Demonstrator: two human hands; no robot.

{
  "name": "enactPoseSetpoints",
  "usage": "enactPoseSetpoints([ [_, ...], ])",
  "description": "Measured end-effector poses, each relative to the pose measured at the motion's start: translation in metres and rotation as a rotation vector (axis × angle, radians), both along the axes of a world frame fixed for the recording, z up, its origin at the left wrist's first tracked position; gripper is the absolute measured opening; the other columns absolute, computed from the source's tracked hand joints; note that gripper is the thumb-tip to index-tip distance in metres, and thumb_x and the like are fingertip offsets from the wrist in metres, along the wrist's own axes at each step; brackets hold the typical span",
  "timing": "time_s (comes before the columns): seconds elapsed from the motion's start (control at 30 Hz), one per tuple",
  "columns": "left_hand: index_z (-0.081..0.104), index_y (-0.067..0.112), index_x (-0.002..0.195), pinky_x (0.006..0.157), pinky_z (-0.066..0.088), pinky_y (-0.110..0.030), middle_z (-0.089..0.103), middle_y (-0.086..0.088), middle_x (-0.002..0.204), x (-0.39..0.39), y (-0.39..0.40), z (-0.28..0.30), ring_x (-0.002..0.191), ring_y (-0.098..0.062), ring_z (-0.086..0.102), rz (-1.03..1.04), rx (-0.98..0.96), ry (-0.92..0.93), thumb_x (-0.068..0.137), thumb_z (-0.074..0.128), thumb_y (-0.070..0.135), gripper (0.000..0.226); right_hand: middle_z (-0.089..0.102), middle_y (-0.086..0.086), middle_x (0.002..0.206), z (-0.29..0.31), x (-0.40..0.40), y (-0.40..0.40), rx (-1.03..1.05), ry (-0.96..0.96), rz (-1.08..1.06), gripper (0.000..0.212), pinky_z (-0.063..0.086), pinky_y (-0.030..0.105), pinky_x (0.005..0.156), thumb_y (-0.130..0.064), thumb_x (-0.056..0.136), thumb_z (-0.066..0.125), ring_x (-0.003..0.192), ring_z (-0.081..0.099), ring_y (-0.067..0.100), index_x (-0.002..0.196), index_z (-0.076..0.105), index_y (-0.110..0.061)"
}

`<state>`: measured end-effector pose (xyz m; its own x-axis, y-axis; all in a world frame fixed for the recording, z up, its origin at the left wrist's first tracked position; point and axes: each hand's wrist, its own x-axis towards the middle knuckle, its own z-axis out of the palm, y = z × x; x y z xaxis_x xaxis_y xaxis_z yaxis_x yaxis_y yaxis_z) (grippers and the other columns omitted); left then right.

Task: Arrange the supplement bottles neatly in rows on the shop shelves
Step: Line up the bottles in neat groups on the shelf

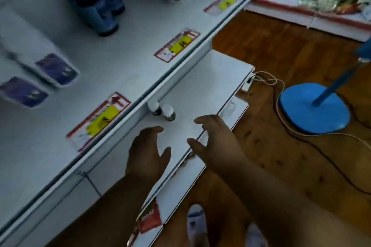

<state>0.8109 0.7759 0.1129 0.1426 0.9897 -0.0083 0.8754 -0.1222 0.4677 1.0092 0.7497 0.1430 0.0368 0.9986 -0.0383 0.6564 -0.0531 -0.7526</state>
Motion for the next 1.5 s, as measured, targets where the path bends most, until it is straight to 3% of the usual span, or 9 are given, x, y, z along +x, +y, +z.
enactPoseSetpoints([
  [0.13,0.050,0.019,0.132,0.096,0.049,-0.043,0.053,-0.006,0.128,-0.002,0.047,-0.069,0.118,-0.024,0.053,0.075,-0.036,0.022,0.083,0.074,0.027,0.055,0.051,0.000,0.131,-0.099,-0.010,0.062,-0.056,0.095,0.019,0.052,0.046,0.027,0.092,-0.034,0.086,0.071,0.114,0.055,0.016,0.132,0.051,-0.021],
  [0.4,0.049,0.020,0.134,0.093,0.042,-0.029,0.051,0.001,0.128,-0.016,0.097,-0.157,0.115,-0.015,0.052,0.108,0.015,0.107,0.082,0.075,0.026,0.059,0.027,0.003,0.157,-0.235,-0.070,0.184,-0.026,0.202,0.058,0.096,0.031,0.039,0.115,-0.037,0.081,0.076,0.140,0.033,0.024,0.154,0.016,-0.022],
  [0.5,0.048,0.021,0.135,0.093,0.041,-0.027,0.050,0.001,0.131,-0.021,0.102,-0.163,0.117,-0.015,0.051,0.143,0.008,0.131,0.081,0.076,0.027,0.062,0.049,0.004,0.140,-0.254,-0.081,0.207,-0.015,0.182,0.063,0.067,0.042,0.035,0.100,-0.031,0.087,0.069,0.125,0.049,0.025,0.144,0.036,-0.022],
  [0.63,0.045,0.023,0.138,0.095,0.039,-0.025,0.047,0.005,0.132,-0.017,0.096,-0.154,0.120,-0.012,0.048,0.164,-0.047,0.111,0.082,0.075,0.031,0.065,0.061,-0.004,0.104,-0.247,-0.058,0.179,-0.119,0.516,-0.014,0.042,0.044,0.022,0.073,-0.032,0.086,0.070,0.093,0.061,0.016,0.121,0.050,-0.020],
  [0.83,0.047,0.030,0.135,0.097,0.038,-0.026,0.047,0.013,0.127,0.035,0.016,-0.075,0.113,-0.006,0.048,0.203,-0.155,-0.130,0.081,0.052,0.060,0.062,0.069,0.005,0.102,-0.148,0.018,0.081,-0.484,1.136,-0.131,0.031,0.060,0.033,0.068,-0.018,0.088,0.071,0.084,0.071,0.013,0.116,0.059,-0.014],
  [0.93,0.049,0.028,0.134,0.095,0.041,-0.027,0.052,0.012,0.129,0.060,-0.037,-0.003,0.113,-0.004,0.050,0.200,-0.107,-0.218,0.089,0.039,0.069,0.062,0.070,0.014,0.115,-0.062,0.044,0.029,-0.603,1.266,-0.097,0.041,0.056,0.049,0.089,-0.023,0.083,0.069,0.103,0.069,0.028,0.121,0.060,-0.013],
  [1.1,0.052,0.030,0.131,0.089,0.033,-0.005,0.055,0.012,0.127,0.066,-0.139,0.119,0.112,0.007,0.048,0.239,0.003,-0.282,0.091,0.027,0.066,0.060,0.069,0.014,0.108,0.085,0.051,-0.044,-0.704,1.195,0.164,0.046,0.049,0.053,0.097,-0.035,0.074,0.069,0.107,0.065,0.032,0.113,0.063,-0.011],
  [1.27,0.050,0.035,0.130,0.080,0.046,-0.015,0.055,0.010,0.128,0.026,-0.220,0.207,0.107,0.000,0.052,0.375,0.065,-0.325,0.084,0.026,0.070,0.063,0.068,0.006,0.089,0.194,0.000,-0.103,-0.687,1.122,0.399,0.055,0.055,0.044,0.075,-0.047,0.062,0.076,0.084,0.067,0.024,0.105,0.064,-0.015],
  [1.5,0.044,0.040,0.132,0.093,0.049,-0.033,0.054,0.016,0.127,-0.106,-0.361,0.257,0.114,0.004,0.051,0.628,0.186,-0.322,0.085,0.035,0.074,0.059,0.071,0.002,0.097,0.261,-0.155,-0.193,-0.660,1.043,0.678,0.052,0.058,0.041,0.084,-0.031,0.067,0.070,0.089,0.068,0.018,0.117,0.062,-0.019],
])
